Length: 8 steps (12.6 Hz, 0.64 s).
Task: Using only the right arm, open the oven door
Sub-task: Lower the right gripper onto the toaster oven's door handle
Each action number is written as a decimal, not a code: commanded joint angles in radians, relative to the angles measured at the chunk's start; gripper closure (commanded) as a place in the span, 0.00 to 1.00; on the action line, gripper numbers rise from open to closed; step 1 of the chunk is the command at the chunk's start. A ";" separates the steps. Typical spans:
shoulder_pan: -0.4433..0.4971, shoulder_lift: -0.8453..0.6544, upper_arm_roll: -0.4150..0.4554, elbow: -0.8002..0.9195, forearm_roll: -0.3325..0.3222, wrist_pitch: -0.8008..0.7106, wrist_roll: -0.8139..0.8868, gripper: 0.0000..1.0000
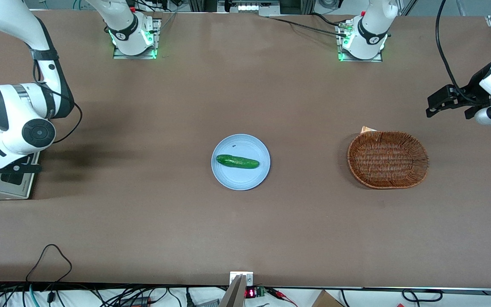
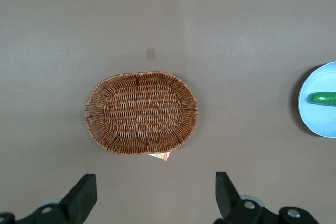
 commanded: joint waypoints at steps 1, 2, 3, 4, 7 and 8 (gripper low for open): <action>-0.014 -0.017 0.006 -0.023 -0.018 0.018 0.019 1.00; -0.014 -0.016 0.008 -0.025 -0.015 0.018 0.022 1.00; -0.014 -0.011 0.008 -0.025 -0.014 0.020 0.030 1.00; -0.012 -0.005 0.009 -0.025 -0.012 0.020 0.045 1.00; -0.008 0.001 0.016 -0.028 -0.008 0.020 0.059 1.00; -0.006 0.003 0.017 -0.028 -0.008 0.020 0.059 1.00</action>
